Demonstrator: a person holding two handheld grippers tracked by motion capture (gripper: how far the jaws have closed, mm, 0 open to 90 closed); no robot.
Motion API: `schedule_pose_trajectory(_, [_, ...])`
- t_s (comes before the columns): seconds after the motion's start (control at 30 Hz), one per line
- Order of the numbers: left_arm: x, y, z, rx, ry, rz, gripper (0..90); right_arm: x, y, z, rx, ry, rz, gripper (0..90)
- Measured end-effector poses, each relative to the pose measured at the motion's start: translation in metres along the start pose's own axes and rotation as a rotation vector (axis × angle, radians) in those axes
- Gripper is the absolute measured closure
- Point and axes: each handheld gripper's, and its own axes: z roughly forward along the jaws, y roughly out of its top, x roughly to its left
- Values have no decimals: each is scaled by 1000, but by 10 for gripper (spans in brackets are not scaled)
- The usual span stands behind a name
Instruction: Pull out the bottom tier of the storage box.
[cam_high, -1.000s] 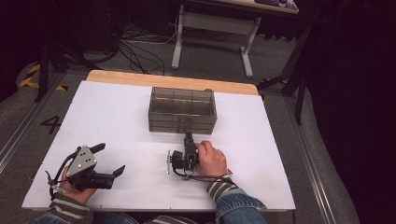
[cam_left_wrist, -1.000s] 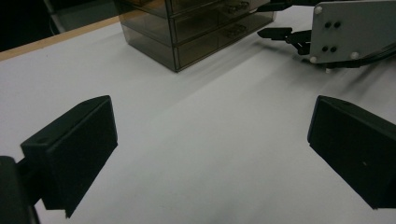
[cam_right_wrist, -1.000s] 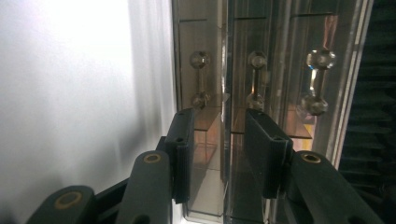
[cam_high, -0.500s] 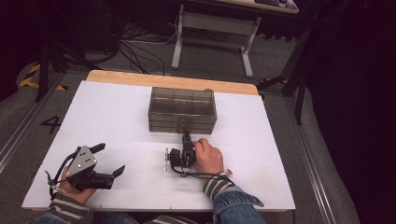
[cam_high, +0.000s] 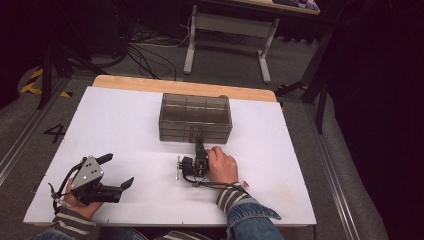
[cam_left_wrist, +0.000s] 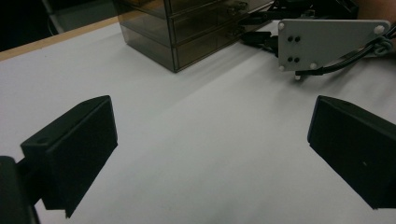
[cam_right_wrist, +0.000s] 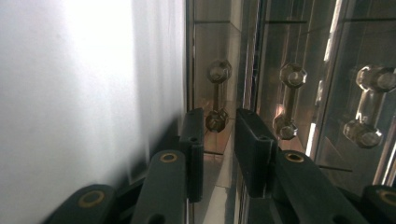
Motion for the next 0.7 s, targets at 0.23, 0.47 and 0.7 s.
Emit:
schedule_pose_trajectory(0.23, [0, 0, 0, 0, -3, -5, 22, 0, 0, 3, 4, 5, -13, 780])
schedule_pose_trajectory(0.47, [0, 0, 0, -1, 0, 2, 22, 2, 0, 3, 3, -8, -15, 789])
schedule_pose_trajectory(0.7, [0, 0, 1, 2, -2, 1, 22, 1, 0, 3, 3, -8, -16, 789])
